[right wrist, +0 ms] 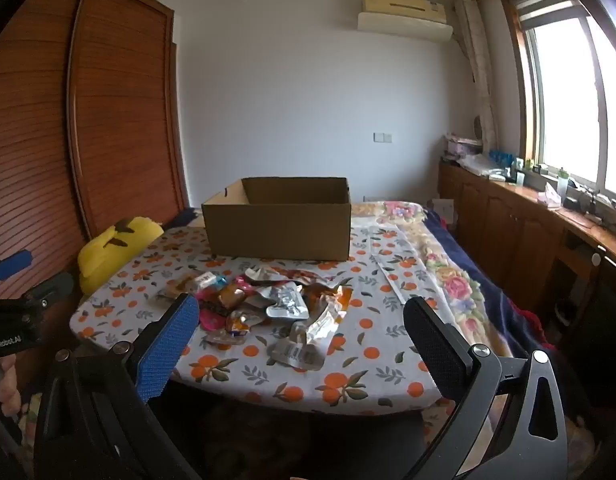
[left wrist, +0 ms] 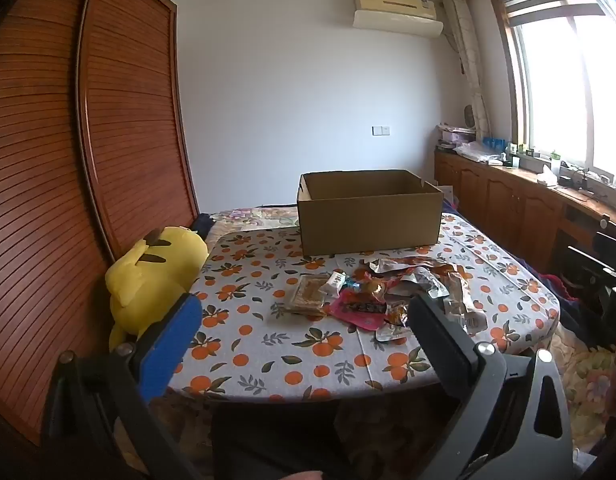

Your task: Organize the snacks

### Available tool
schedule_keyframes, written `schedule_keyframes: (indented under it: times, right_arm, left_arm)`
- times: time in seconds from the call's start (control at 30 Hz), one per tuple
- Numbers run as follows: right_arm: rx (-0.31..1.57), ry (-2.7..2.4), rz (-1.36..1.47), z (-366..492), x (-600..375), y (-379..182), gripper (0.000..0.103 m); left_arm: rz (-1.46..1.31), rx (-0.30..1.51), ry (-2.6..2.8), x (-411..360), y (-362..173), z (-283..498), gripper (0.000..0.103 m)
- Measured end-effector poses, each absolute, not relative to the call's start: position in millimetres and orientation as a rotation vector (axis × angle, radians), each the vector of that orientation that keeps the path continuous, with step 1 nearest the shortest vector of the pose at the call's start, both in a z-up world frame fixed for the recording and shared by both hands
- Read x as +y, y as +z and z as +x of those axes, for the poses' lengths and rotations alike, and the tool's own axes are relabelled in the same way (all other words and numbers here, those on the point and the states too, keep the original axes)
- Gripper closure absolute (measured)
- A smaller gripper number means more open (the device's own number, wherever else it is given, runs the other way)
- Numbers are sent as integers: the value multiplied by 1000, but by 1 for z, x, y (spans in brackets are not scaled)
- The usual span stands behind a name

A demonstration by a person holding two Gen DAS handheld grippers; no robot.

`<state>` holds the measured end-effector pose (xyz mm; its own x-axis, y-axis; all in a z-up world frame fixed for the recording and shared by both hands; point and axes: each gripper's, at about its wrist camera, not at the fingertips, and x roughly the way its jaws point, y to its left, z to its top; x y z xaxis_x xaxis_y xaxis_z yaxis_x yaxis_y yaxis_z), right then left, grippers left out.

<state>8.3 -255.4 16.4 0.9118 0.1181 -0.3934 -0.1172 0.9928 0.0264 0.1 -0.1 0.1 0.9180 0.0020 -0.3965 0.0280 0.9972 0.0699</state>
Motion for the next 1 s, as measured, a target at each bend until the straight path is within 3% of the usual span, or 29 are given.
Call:
schedule_keyframes:
  times: [1.0]
  right_arm:
    - [398, 124, 6, 9, -256, 15, 0]
  left_arm:
    - [78, 390, -23, 0, 3, -3, 0]
